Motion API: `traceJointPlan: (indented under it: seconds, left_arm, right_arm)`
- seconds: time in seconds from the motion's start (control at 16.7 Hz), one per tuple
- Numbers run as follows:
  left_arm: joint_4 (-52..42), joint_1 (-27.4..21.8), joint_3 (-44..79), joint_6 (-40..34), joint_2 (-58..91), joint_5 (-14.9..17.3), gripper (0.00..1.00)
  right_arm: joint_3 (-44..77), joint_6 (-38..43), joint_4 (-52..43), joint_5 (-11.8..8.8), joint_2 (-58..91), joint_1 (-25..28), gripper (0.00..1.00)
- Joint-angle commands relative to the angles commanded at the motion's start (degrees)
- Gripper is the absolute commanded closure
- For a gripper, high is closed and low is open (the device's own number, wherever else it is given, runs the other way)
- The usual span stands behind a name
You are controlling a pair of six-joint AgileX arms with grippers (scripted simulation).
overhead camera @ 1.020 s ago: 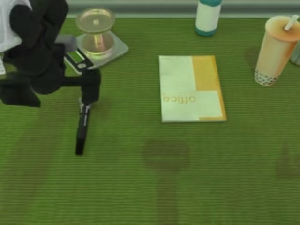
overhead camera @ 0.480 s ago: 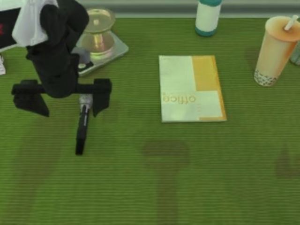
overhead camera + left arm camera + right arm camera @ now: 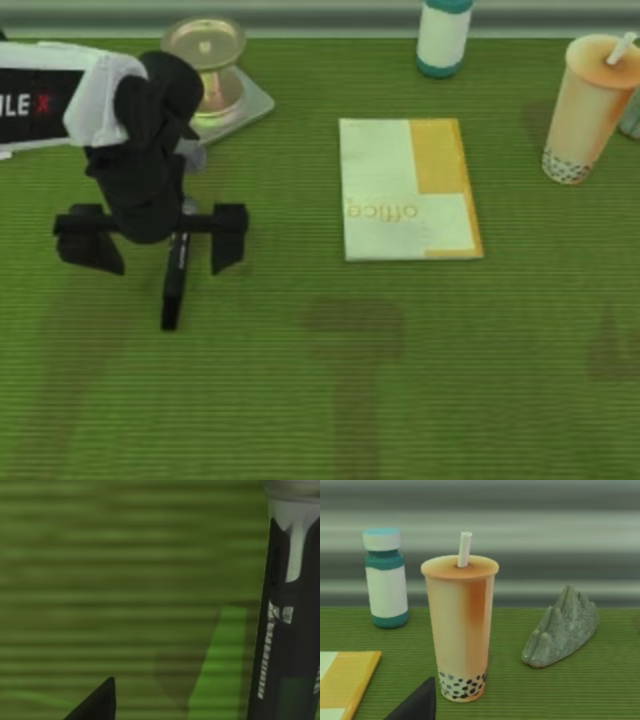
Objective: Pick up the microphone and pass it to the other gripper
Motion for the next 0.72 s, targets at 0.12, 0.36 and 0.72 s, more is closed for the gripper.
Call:
traceJointPlan:
  seconds: [0.12,0.36,0.72]
  left_arm:
    - [4.73,0.08,-2.25,0.12,2.44,0.02,0.00]
    - [7.41,0.13,-3.69,0.19,4.13,0.05,0.00]
    - [7.41,0.13,-3.69,0.19,4.13,0.05,0.30]
  right_arm:
    - [0.00,0.00,0.00,0.00,0.00,0.00,0.00]
    - [0.00,0.00,0.00,0.00,0.00,0.00,0.00]
    - [0.00,0.00,0.00,0.00,0.00,0.00,0.00]
